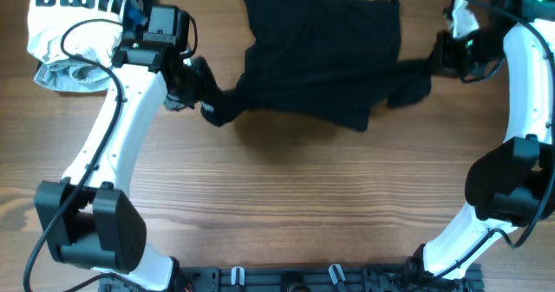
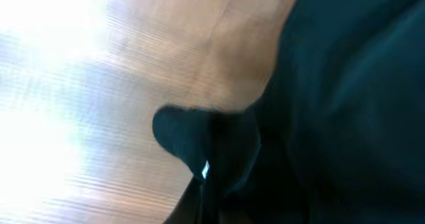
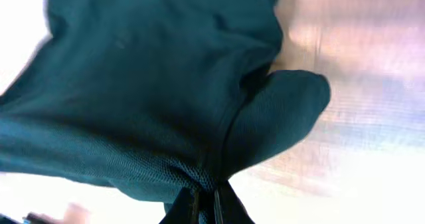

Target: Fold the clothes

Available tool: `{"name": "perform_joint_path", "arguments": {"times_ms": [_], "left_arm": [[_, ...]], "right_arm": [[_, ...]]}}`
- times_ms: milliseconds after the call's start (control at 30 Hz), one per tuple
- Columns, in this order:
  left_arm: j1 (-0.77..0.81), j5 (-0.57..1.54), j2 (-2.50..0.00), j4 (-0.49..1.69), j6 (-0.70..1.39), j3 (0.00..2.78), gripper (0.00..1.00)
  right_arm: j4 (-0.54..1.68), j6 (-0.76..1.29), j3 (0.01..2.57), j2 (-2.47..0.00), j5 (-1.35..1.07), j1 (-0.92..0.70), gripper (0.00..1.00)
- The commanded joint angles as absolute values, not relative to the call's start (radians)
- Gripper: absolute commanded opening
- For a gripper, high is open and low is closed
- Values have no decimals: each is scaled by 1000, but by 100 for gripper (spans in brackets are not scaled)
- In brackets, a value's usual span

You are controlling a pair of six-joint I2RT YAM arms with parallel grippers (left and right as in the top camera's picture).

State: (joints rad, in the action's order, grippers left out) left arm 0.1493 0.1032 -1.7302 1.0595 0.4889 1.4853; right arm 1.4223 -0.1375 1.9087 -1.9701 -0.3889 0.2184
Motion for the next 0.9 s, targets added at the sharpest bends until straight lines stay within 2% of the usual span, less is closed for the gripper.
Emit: {"name": "perform_joint_path", "arguments": {"times_ms": [0,33,267,333,367,400,433,467,500,533,633,667,700,767,867], "left_arm": [[135,78,-1768,1186,451,1488,4],[136,78,-1782,1230,452,1448,4],[188,123,-1782,1169,526,1190,4],[210,123,-1782,1149,532,1121,7],[212,123,-1782,1150,534,1102,11],[212,123,-1782,1150,540,1095,24],[212,123,-1782,1148,540,1093,42],[212,123,-1782,1144,538,1093,56],[212,123,-1782,1139,525,1093,65],[212,123,-1782,1135,503,1094,71],[211,122,-1774,1133,501,1157,79],[211,122,-1768,1132,496,1208,85],[211,113,-1765,1117,471,1277,100],[211,77,-1765,1024,419,1389,100],[210,46,-1767,784,391,1403,100]], "right_arm": [[1453,-89,1792,-1960,-248,228,4],[1417,-15,1705,-1960,-192,227,4],[1325,54,1477,-1960,-122,228,5],[1325,73,1465,-1960,-131,228,10],[1339,81,1465,-1957,-137,226,15],[1339,80,1465,-1952,-137,226,20],[1331,81,1465,-1943,-137,226,28],[1315,81,1466,-1931,-143,226,39],[1298,78,1468,-1917,-171,226,49],[1285,74,1476,-1898,-211,226,57],[1213,20,1535,-1851,-294,226,81],[1134,12,1552,-1847,-298,224,84],[1028,6,1551,-1849,-304,214,84],[833,23,1549,-1876,-303,175,83],[656,51,1549,-1949,-221,109,76]]}}
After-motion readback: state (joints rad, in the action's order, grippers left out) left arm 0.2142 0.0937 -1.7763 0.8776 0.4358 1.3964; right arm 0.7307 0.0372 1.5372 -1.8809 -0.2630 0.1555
